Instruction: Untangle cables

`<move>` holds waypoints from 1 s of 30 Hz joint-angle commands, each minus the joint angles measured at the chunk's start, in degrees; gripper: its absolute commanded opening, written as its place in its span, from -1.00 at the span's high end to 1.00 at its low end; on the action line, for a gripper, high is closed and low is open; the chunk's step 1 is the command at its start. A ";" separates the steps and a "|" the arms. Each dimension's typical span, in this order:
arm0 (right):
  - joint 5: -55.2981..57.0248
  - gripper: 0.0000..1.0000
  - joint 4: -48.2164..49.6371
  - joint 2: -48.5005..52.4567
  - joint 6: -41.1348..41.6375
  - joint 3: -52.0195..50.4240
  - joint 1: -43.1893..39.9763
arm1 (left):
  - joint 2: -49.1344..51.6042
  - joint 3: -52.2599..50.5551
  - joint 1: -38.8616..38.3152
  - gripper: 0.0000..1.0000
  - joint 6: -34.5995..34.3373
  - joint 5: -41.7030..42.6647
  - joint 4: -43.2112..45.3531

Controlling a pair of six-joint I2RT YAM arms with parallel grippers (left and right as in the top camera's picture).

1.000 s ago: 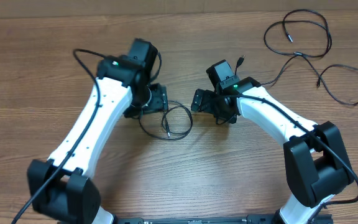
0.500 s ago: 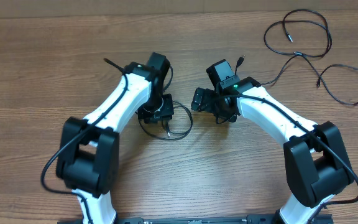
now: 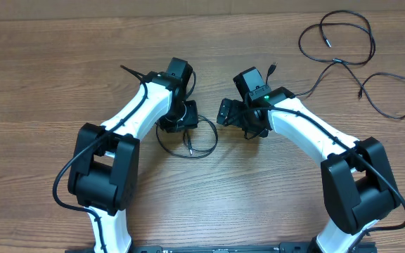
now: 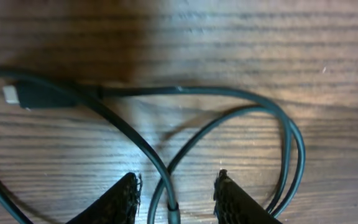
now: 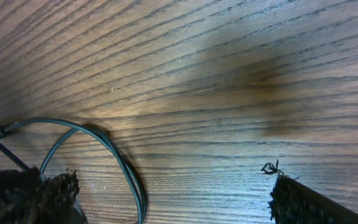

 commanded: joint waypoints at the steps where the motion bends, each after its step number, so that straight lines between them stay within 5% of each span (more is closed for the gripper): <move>1: 0.94 -1.00 0.57 -0.09 -0.46 -0.57 0.37 | 0.52 -0.24 0.44 0.16 -3.17 -2.12 0.39; 30: -1.64 -1.00 2.01 -0.04 0.90 -2.40 1.33 | 0.81 -0.26 -0.74 0.45 -8.48 -3.32 2.43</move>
